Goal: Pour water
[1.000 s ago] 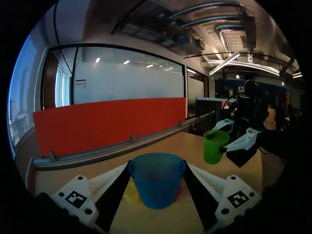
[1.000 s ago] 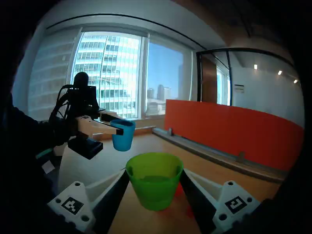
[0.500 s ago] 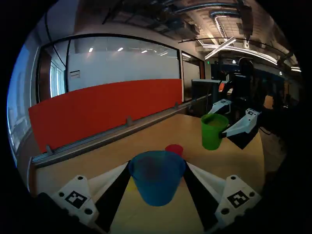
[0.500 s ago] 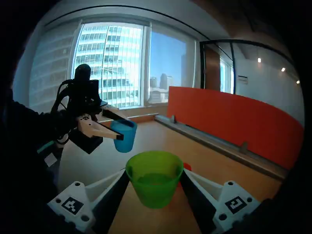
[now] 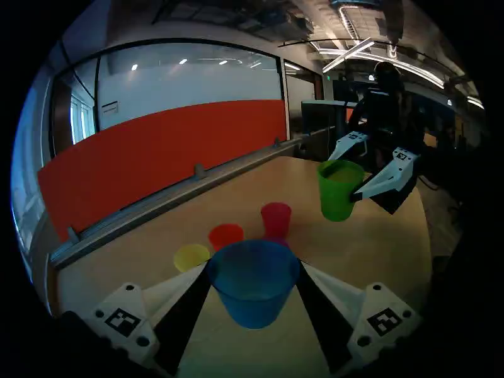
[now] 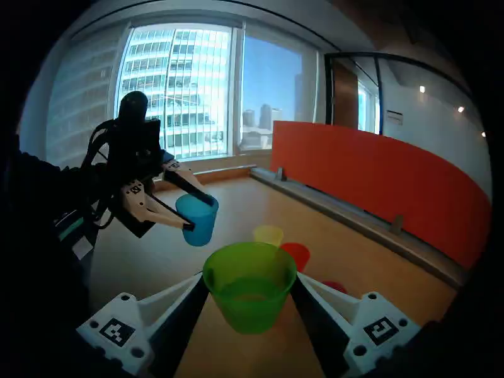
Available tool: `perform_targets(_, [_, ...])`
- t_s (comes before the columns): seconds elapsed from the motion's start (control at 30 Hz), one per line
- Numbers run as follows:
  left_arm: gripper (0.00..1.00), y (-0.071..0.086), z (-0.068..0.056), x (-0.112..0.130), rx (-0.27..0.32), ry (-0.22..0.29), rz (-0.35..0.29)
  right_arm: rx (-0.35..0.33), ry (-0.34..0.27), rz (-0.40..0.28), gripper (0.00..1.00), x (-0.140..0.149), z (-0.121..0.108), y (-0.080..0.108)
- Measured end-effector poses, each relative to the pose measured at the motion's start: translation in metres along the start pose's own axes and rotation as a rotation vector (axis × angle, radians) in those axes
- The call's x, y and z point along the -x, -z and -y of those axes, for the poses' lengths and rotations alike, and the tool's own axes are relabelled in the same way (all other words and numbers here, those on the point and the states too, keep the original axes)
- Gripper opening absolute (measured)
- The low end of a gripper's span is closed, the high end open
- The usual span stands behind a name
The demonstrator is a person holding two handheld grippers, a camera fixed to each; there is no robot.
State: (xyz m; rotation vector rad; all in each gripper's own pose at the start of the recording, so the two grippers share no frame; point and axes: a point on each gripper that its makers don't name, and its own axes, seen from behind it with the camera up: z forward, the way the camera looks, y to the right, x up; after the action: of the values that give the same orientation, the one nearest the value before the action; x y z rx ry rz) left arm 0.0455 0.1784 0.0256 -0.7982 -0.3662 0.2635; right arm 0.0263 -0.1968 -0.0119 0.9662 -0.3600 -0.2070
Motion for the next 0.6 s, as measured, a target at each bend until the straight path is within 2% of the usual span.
perform_targets(0.2, [0.9, -0.006, -0.008, 0.016, 0.021, -0.02, 0.045, -0.013, 0.005, 0.04, 0.9, 0.014, 0.0, -0.004])
perform_targets(0.6, [0.9, -0.015, -0.014, 0.048, 0.045, -0.04, 0.13, -0.023, 0.016, 0.098, 0.9, 0.034, 0.001, -0.011])
